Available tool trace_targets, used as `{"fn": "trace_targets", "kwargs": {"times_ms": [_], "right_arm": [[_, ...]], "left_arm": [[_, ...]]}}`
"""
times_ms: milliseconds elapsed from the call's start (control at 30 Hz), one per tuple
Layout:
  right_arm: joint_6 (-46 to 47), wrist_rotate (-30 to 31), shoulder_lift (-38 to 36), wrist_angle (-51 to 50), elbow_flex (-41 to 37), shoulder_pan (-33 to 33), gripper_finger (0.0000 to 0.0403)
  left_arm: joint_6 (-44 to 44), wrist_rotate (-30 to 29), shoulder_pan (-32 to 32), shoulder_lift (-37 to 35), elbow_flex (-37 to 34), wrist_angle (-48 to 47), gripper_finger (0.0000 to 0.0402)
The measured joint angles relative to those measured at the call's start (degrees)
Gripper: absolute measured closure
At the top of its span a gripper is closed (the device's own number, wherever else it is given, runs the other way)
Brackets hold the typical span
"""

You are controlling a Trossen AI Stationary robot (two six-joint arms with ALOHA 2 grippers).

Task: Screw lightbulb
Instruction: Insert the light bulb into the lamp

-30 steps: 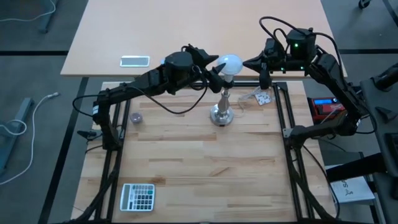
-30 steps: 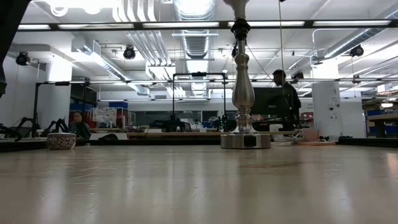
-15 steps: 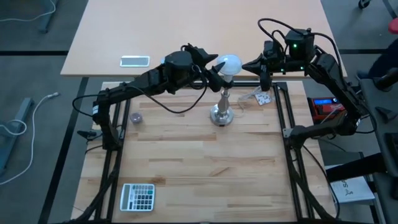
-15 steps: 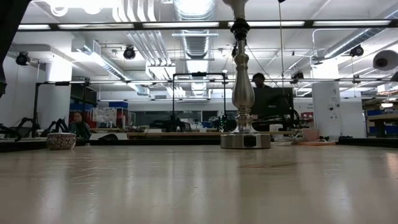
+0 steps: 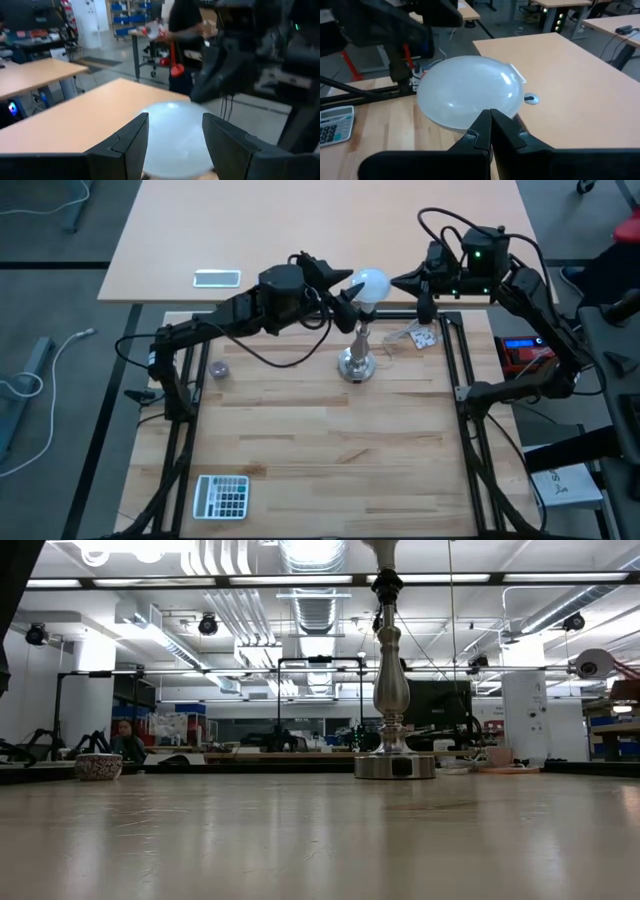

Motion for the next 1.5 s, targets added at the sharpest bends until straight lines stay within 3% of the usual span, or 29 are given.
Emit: {"fn": "trace_targets", "kwargs": {"times_ms": [633,1000,1500], "right_arm": [[-0.07,-3.05,0.30,-1.77,0.09,0.00,0.0403],[0.53,1.55,-0.75,0.40,0.09,0.00,0.0403],[0.10,-1.04,0.76,-0.25,0.09,-0.04,0.0403]], "left_arm": [[-2.76,-2.04,0.25,0.24,-0.96,-3.82,0.0223],[-2.96,-2.10,-0.90,-0.40,0.57,-5.26,0.0223],[-2.96,-2.82,-0.31,0.83,0.76,-7.43,0.0223]]}}
